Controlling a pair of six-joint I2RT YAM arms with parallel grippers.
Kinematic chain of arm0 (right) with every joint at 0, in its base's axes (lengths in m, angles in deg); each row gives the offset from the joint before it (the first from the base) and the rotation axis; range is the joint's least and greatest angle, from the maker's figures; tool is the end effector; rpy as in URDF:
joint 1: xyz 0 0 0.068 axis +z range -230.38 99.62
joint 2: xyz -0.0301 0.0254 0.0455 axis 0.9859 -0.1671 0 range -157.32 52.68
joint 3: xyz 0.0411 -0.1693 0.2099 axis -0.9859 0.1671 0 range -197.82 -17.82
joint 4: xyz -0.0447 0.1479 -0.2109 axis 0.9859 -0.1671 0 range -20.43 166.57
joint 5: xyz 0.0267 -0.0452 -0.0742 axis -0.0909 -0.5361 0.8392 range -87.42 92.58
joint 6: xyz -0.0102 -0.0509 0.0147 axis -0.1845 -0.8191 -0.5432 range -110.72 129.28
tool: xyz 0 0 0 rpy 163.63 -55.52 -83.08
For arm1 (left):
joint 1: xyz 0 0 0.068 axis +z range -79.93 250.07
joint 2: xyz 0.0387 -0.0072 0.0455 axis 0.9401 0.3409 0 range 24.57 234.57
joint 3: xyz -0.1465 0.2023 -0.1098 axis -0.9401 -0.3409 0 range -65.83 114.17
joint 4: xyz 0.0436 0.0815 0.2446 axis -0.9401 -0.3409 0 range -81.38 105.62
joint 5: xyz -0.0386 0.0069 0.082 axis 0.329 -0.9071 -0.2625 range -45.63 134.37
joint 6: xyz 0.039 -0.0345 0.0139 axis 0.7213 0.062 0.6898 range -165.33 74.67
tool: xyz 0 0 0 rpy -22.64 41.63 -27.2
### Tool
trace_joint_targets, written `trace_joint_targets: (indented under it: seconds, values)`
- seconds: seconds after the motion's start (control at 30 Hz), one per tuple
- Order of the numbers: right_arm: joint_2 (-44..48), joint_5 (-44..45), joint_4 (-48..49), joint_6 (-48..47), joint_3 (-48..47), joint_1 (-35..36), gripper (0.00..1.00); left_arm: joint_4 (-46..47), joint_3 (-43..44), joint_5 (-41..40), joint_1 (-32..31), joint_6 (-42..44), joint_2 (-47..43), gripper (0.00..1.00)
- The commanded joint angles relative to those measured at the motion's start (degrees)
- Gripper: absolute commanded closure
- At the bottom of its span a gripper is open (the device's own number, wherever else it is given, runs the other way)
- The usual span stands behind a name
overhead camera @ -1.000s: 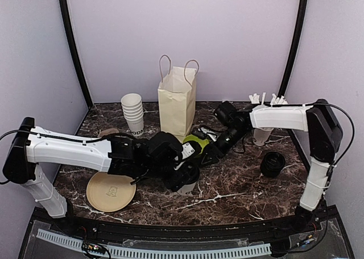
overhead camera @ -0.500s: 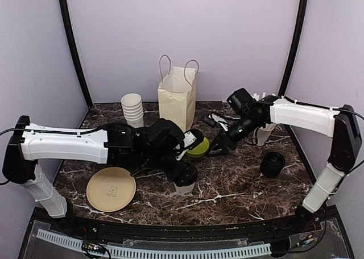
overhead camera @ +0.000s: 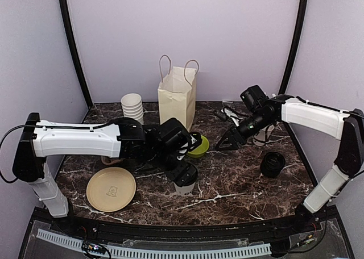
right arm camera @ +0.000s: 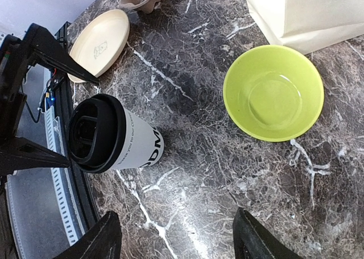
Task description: Pack the takeout coffee
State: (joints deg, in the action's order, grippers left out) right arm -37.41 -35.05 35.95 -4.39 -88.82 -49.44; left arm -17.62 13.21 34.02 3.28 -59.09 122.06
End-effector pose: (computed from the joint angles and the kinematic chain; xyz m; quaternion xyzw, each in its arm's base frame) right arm 0.2659 0.1847 0.2658 -0.4248 0.8133 0.3449 0.1978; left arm 0.1531 -0.3406 0.2692 0.3935 0.8550 -0.1462 0.3045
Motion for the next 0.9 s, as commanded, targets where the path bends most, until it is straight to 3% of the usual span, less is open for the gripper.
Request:
trace_joint_targets:
  seconds: [0.0,0.3,0.4,0.6,0.87]
  values:
    - [1.5,-1.6,1.4,-0.6,1.0,-0.9,0.33,-3.6,1.7,0.9,0.7,-0.7,1.3,0.08]
    - [1.5,-1.6,1.7,-0.6,1.5,-1.6,0.33,-4.9,3.3,1.4,0.7,0.2,2.5,0.30]
    - [1.7,-1.4,1.6,-0.8,1.5,-2.0,0.33,-5.4,3.6,0.3,0.8,0.1,1.4,0.32]
    - [2.6,-1.5,1.1,-1.2,1.9,-4.1,0.34,-7.5,3.9,-3.9,1.8,0.9,-1.7,0.33]
    - [4.3,-5.0,0.1,-5.4,2.2,-4.4,0.31,-5.4,2.3,-5.8,3.8,1.4,-5.1,0.19]
